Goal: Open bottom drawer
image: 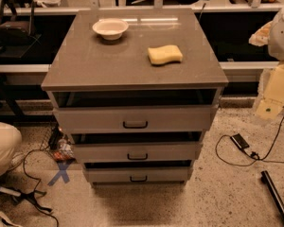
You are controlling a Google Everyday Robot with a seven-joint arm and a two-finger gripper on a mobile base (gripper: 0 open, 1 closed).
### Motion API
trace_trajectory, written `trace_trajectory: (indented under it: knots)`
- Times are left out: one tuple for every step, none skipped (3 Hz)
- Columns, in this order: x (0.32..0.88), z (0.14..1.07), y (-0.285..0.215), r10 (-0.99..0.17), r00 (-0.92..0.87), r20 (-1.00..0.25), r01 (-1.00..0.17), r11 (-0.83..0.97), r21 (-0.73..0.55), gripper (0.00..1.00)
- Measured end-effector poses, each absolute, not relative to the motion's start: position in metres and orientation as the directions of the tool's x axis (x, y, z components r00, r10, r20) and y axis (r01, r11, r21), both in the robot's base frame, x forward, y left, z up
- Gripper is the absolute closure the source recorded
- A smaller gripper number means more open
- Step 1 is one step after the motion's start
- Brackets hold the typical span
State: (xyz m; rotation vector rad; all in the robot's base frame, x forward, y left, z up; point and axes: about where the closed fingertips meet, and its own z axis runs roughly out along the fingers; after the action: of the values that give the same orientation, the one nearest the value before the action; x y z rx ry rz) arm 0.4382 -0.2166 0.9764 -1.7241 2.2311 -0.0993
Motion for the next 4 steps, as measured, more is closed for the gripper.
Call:
trace_trajectory:
  knots:
    - [0.438, 0.976, -0.217, -0.953, -0.221, -0.207, -0.931, 0.27, -0.247, 0.0]
    - [0.438, 0.974, -0.217, -0.949, -0.233, -0.212, -0.928, 0.282, -0.242, 0.0]
    - [0.433, 0.94, -0.221, -0.932, -0.24, -0.272, -0.946, 0.287, -0.148, 0.0]
    - [0.416, 0.867, -0.219, -0.88, -0.277, -0.385, -0.955, 0.297, 0.008, 0.0]
